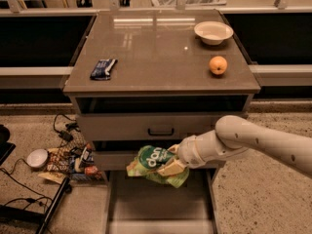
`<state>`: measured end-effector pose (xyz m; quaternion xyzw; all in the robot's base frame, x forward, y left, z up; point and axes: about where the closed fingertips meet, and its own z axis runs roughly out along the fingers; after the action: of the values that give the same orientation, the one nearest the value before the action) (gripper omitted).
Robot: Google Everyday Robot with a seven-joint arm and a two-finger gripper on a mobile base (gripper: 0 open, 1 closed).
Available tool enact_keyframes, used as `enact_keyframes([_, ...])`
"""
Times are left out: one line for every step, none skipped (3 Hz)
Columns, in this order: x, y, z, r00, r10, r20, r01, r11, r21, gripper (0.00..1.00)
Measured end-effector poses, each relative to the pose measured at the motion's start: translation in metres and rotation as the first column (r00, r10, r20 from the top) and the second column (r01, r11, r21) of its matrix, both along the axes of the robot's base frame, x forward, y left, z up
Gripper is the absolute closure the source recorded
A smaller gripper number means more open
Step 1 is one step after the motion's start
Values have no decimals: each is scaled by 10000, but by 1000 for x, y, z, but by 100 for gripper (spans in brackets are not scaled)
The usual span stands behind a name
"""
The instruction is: Pick green rice chip bag from bottom drawer and place on counter
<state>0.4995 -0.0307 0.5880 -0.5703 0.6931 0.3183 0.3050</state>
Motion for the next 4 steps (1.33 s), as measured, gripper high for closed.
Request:
enact_keyframes([18, 14, 48, 9994, 233, 246, -229, 9996, -166, 100])
enact_keyframes([35, 42, 119, 9953, 582, 777, -520, 9954, -802, 100])
enact_keyframes([52, 69, 196, 9854, 734, 1536, -513, 9884, -1429, 100])
enact_keyframes([60, 92, 267, 9704, 799, 2279, -374, 9820, -1854, 100])
